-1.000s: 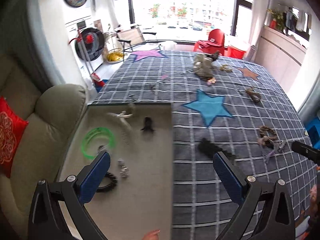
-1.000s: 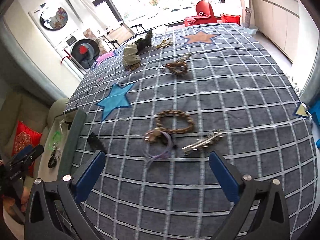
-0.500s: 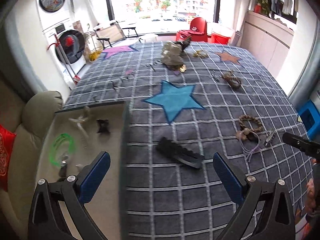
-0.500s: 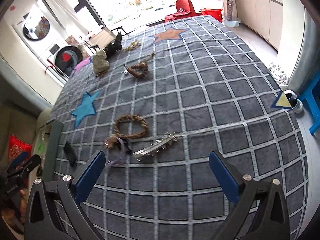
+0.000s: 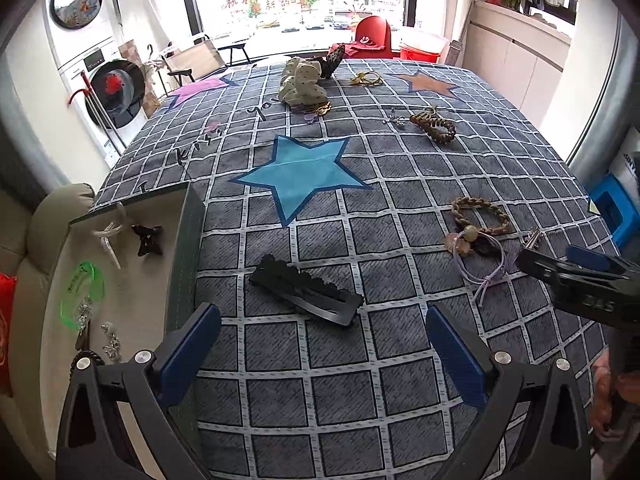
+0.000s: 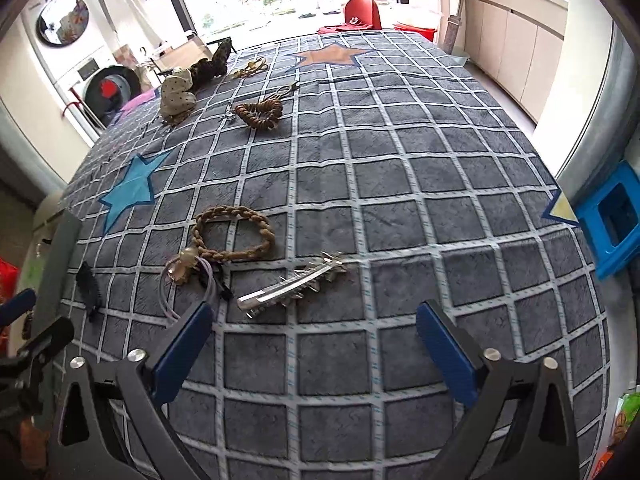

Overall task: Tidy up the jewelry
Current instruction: 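Grasp the purple hair tie with left tool while right grasps the spiked barrette, then carry the hair tie in the left tool while the right tool carries the barrette to the tray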

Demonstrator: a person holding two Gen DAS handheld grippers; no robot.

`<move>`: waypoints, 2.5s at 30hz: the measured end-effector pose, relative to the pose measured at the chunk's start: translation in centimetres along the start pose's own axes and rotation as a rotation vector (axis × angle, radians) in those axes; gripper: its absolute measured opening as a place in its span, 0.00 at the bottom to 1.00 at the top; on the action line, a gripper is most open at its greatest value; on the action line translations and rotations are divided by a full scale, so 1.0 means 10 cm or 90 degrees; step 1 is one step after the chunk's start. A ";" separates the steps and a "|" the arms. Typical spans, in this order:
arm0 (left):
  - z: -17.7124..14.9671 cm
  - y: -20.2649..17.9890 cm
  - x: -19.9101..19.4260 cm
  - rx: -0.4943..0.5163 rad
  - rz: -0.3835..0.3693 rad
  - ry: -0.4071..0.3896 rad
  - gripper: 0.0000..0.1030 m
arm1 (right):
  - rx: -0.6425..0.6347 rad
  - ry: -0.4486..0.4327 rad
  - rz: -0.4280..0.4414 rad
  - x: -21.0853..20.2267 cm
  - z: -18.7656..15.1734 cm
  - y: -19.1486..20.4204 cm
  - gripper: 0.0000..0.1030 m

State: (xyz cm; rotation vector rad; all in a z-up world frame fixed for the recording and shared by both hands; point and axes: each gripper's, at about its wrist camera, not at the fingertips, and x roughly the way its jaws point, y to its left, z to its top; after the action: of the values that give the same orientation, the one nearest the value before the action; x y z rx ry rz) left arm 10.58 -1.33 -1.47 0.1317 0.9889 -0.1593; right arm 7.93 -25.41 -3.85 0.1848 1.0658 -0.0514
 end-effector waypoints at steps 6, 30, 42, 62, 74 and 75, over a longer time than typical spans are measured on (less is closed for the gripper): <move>0.01 -0.01 -0.02 0.004 -0.012 -0.006 1.00 | -0.007 -0.022 -0.027 0.04 0.01 0.15 0.78; 0.17 -1.05 0.51 0.111 -0.103 0.046 0.91 | 0.016 -0.043 0.020 -0.16 -0.15 -0.37 0.17; 0.20 -1.19 0.46 0.137 -0.118 0.035 0.08 | 0.019 -0.049 0.031 -0.17 -0.16 -0.40 0.17; -0.04 -0.83 -0.02 0.088 -0.148 0.018 0.06 | 0.040 -0.034 0.084 -0.38 -0.30 -0.35 0.15; -0.23 -0.48 -0.33 0.047 -0.139 -0.005 0.06 | 0.030 -0.027 0.103 -0.56 -0.42 -0.13 0.15; -0.24 -0.43 -0.37 0.041 -0.139 -0.009 0.06 | 0.027 -0.028 0.104 -0.58 -0.42 -0.09 0.15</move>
State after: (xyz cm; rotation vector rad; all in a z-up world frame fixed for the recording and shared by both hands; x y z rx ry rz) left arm 5.80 -4.81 0.12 0.0816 0.9826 -0.3921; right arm 1.35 -25.88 -0.84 0.3078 1.0038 0.0690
